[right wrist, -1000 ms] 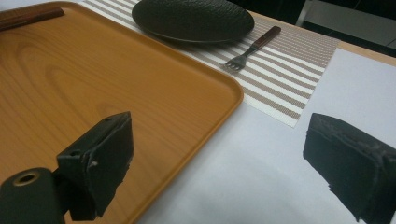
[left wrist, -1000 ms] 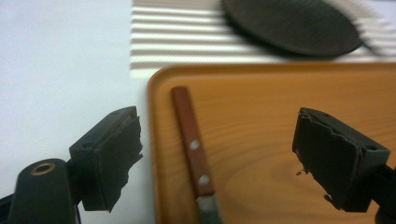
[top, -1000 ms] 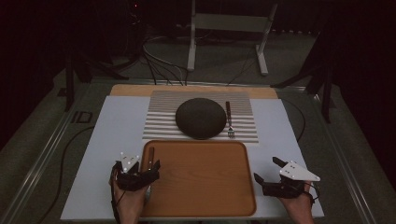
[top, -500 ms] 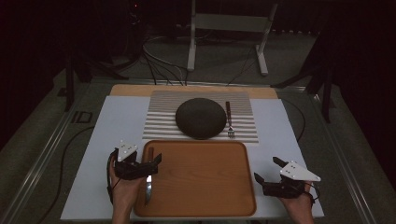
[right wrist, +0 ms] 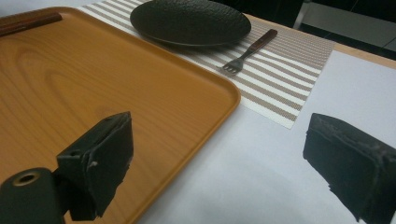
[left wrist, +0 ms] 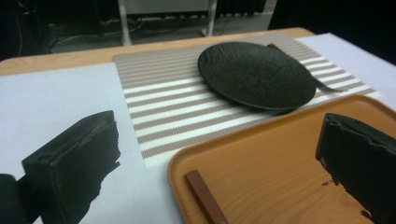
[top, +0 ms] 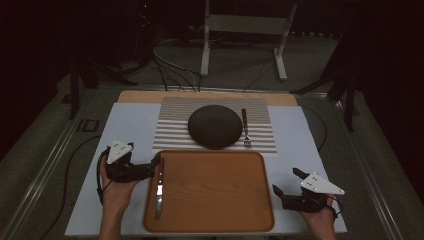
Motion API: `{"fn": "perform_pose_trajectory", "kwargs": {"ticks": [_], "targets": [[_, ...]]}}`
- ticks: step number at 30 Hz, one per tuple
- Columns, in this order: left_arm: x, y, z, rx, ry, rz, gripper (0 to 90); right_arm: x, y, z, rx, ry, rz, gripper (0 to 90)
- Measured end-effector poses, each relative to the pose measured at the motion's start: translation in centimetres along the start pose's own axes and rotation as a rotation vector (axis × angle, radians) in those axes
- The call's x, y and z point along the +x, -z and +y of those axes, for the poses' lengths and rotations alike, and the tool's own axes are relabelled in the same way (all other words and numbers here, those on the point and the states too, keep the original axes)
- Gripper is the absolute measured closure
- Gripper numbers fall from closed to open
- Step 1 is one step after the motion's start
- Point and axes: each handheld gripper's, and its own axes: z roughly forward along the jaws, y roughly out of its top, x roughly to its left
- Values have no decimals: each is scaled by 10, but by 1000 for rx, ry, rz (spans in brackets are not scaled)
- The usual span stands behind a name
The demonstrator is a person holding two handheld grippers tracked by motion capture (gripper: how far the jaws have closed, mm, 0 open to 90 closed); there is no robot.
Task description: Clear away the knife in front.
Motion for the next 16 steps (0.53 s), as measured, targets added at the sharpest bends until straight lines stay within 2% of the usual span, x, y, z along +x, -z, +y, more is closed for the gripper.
{"fn": "perform_pose_trajectory", "kwargs": {"ticks": [4, 8, 10, 16], "targets": [[10, 5, -4, -17, -23, -17, 1, 0, 1, 0, -4, -1, -1, 83], [14, 12, -10, -50, -46, -14, 1, 0, 1, 0, -7, -3, -1, 83], [15, 13, -15, -66, -40, -6, 1, 0, 1, 0, -10, -2, 2, 83], [17, 11, -21, -66, -23, 18, 1, -1, 3, 1, -27, -2, 6, 83]]}}
